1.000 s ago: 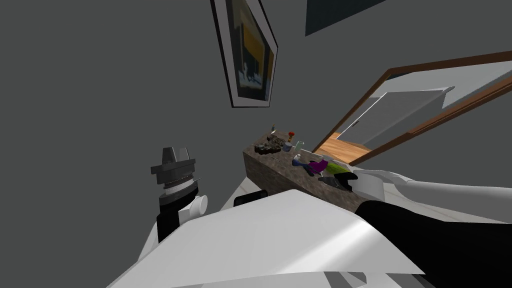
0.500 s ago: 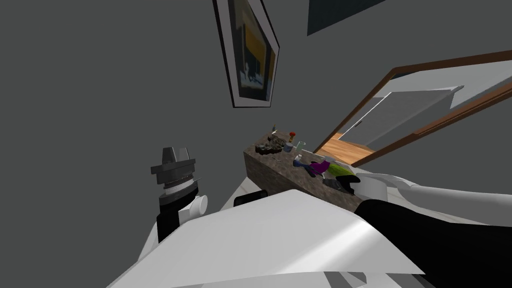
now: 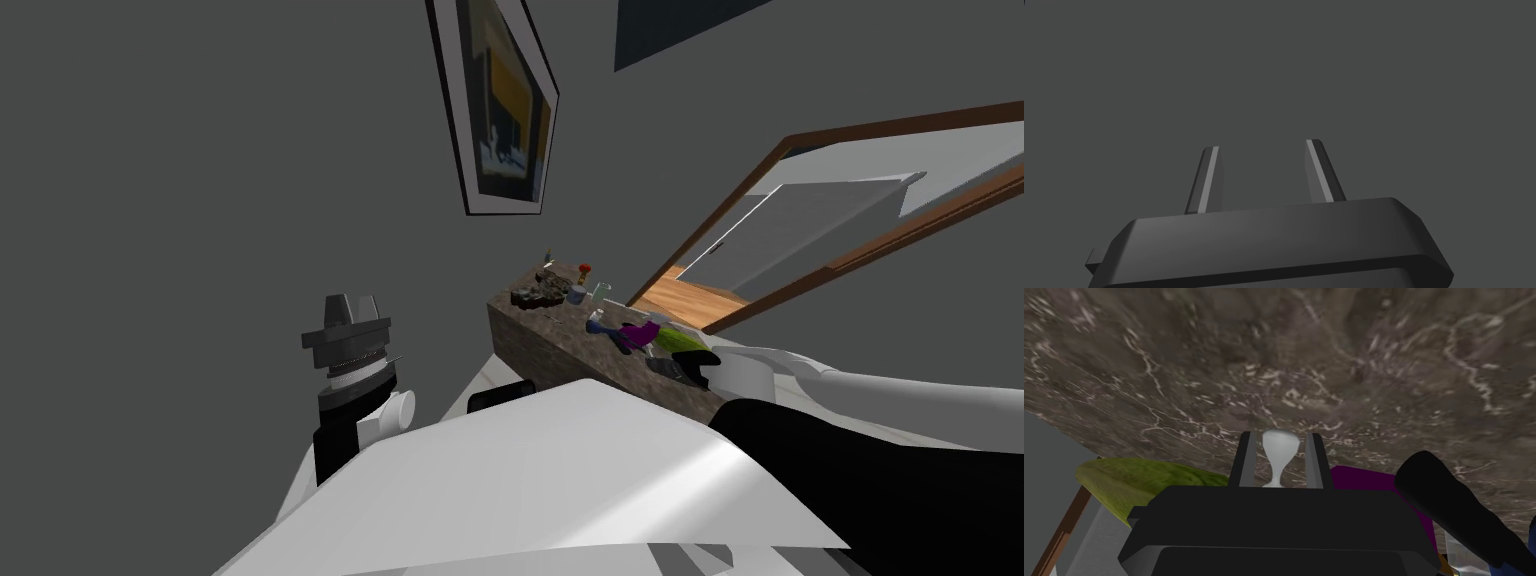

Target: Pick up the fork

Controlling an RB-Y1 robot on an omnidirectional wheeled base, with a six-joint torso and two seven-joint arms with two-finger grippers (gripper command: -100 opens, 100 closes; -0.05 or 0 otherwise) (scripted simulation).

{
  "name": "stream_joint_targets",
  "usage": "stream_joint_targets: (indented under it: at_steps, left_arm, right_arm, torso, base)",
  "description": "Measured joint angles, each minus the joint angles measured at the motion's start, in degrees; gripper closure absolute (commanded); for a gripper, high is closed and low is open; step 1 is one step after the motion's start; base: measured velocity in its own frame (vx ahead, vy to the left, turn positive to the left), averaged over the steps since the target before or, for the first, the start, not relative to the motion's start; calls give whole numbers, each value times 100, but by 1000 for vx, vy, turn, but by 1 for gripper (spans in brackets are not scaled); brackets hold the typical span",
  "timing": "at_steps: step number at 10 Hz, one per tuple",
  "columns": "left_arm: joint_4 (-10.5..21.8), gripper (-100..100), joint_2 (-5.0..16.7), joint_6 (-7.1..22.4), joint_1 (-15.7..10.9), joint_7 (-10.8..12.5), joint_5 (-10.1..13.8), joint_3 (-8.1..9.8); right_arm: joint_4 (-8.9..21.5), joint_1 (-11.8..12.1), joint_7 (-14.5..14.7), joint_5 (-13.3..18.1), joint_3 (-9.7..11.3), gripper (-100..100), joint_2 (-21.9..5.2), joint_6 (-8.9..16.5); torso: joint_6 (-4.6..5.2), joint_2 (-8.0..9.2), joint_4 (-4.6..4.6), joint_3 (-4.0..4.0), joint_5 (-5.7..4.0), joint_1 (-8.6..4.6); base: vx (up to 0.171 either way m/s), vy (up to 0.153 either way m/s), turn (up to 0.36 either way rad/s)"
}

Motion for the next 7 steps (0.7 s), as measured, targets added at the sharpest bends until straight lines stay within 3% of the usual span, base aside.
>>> stream_joint_targets:
  at_steps: [2, 4, 6, 7]
  left_arm:
    - [0, 0, 0, 0, 0, 0, 0, 0]
    - [0, 0, 0, 0, 0, 0, 0, 0]
    - [0, 0, 0, 0, 0, 0, 0, 0]
    - [0, 0, 0, 0, 0, 0, 0, 0]
  right_arm:
    - [-91, -41, -19, -110, -64, 100, -184, 91]
    - [-246, 262, -86, -171, -411, 100, -360, 142]
    - [-305, 87, -108, -315, -345, 100, -583, 215]
    - [-313, 72, -113, -324, -342, 0, -599, 230]
  torso:
    - [-5, -7, -1, -4, 4, 7]
    - [-6, -8, -1, -4, 6, 13]
    - [-5, -1, 1, -1, 6, 6]
    - [-3, 1, 1, 1, 5, 6]
  base:
    - [8, 9, -28]
    - [8, 10, -34]
    - [-15, -8, -60]
    - [0, 0, 0]
